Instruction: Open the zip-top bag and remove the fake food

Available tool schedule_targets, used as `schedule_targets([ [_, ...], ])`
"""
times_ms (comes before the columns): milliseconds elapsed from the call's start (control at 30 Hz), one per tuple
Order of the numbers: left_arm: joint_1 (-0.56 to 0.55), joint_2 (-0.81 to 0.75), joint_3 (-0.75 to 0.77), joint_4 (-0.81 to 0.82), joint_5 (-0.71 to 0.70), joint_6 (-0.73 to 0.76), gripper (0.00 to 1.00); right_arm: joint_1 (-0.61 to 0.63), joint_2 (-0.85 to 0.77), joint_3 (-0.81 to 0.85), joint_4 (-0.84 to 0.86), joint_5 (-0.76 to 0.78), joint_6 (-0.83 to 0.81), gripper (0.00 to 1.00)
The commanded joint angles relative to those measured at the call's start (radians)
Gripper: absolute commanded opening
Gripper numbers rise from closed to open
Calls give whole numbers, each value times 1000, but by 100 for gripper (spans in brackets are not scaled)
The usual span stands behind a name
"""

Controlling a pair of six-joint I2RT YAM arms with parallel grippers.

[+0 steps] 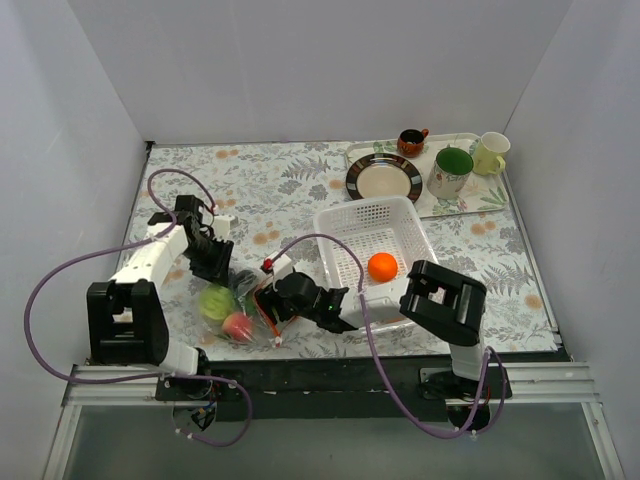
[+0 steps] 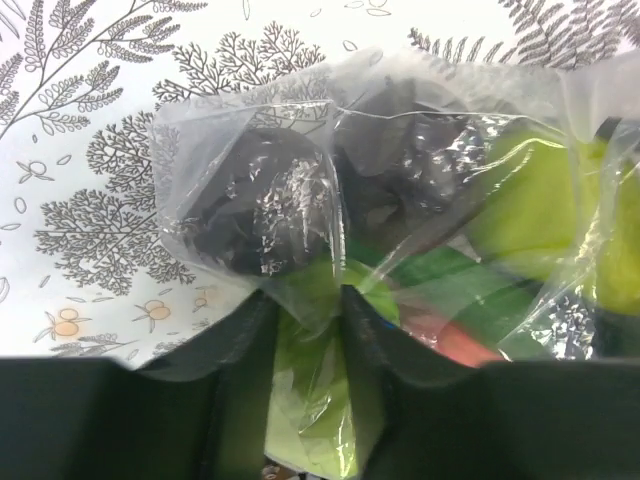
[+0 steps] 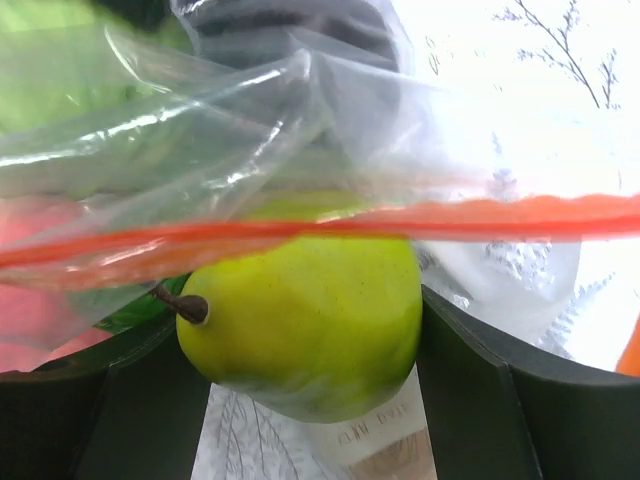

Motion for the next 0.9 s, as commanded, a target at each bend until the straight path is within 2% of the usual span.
schedule_targets([
  [0, 2, 29, -2, 22, 42, 0, 19, 18, -81, -106, -3, -13, -13, 45],
  [67, 2, 52, 25, 53, 42, -15, 0, 29, -138, -132, 11, -12, -27, 43],
  [200, 2, 150, 186, 59, 25, -41, 0, 39, -226, -175, 14, -6, -54, 42],
  [333, 2, 241, 419, 33, 12, -58, 0, 42, -292, -184, -15, -9, -85, 43],
  [467, 2, 304, 536, 1, 33, -78, 0, 44, -394, -187, -69, 64, -114, 43],
  [533, 2, 308, 544, -13, 62, -79, 0, 39, -427, -177, -138, 105, -139, 43],
  [633, -2, 273, 472, 19, 68, -73, 0, 20, -488, -175, -195, 190, -162, 45],
  [700, -4, 241, 403, 30, 78, -66, 0, -16, -500, -175, -248, 185, -139, 48],
  [800, -11, 206, 316, 31, 120, -55, 0, -23, -465, -189, -246, 169, -148, 49],
  [867, -34, 183, 277, 25, 134, -49, 0, -22, -433, -209, -165, 155, -143, 49],
])
